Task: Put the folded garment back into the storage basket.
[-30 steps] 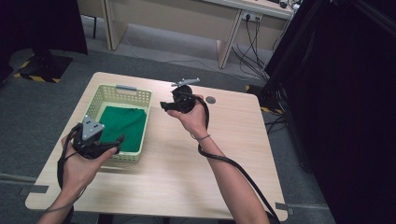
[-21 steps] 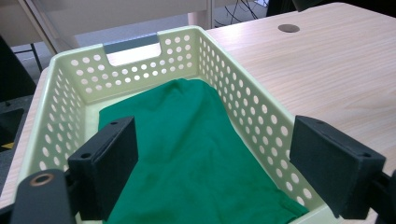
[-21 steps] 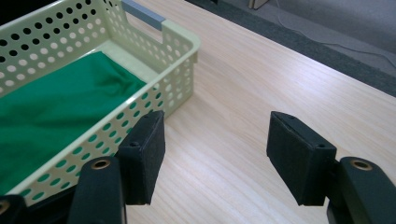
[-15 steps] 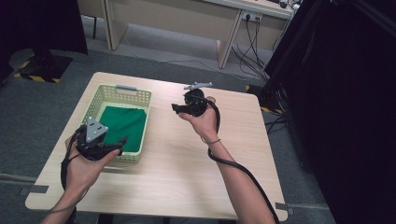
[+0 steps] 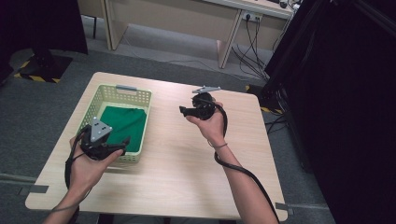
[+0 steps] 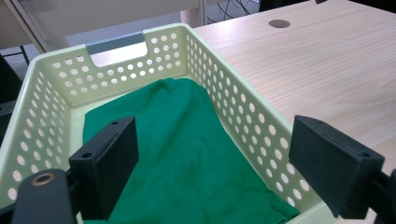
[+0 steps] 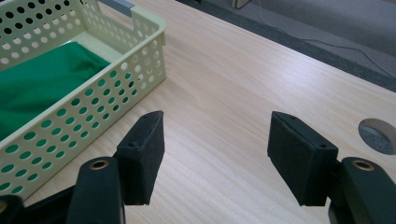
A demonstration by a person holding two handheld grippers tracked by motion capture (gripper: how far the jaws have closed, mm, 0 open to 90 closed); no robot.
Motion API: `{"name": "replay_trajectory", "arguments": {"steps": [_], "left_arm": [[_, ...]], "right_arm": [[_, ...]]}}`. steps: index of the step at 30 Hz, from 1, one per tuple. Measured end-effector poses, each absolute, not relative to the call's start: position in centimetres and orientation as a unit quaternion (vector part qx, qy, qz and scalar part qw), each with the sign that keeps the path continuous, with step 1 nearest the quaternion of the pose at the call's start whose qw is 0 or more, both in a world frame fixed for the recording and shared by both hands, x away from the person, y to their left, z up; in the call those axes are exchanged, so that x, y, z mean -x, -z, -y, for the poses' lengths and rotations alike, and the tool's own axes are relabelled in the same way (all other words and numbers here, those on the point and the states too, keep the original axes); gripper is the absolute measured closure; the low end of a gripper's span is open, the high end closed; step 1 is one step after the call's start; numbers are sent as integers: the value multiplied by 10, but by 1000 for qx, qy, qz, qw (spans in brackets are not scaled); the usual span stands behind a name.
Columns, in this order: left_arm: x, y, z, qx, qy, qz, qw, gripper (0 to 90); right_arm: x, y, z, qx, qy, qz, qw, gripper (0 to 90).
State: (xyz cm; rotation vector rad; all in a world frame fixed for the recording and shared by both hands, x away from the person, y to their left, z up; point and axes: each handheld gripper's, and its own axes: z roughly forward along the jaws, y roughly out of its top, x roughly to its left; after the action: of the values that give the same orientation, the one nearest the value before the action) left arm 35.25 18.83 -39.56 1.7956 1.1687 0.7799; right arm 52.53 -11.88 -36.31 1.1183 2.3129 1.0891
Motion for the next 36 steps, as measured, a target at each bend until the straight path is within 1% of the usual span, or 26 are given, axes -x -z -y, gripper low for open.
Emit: {"name": "replay_trajectory", "arguments": {"steps": [20,36], "left_arm": [[-358,397,-180,-724,-308,-451,422,158],[-348,401,-178,-725,-310,-440,428,161]], "right_arm": [[-515,367,150,-416,-384,-803,186,366],[-498,373,187,-437,-386,-788,198,361]]}}
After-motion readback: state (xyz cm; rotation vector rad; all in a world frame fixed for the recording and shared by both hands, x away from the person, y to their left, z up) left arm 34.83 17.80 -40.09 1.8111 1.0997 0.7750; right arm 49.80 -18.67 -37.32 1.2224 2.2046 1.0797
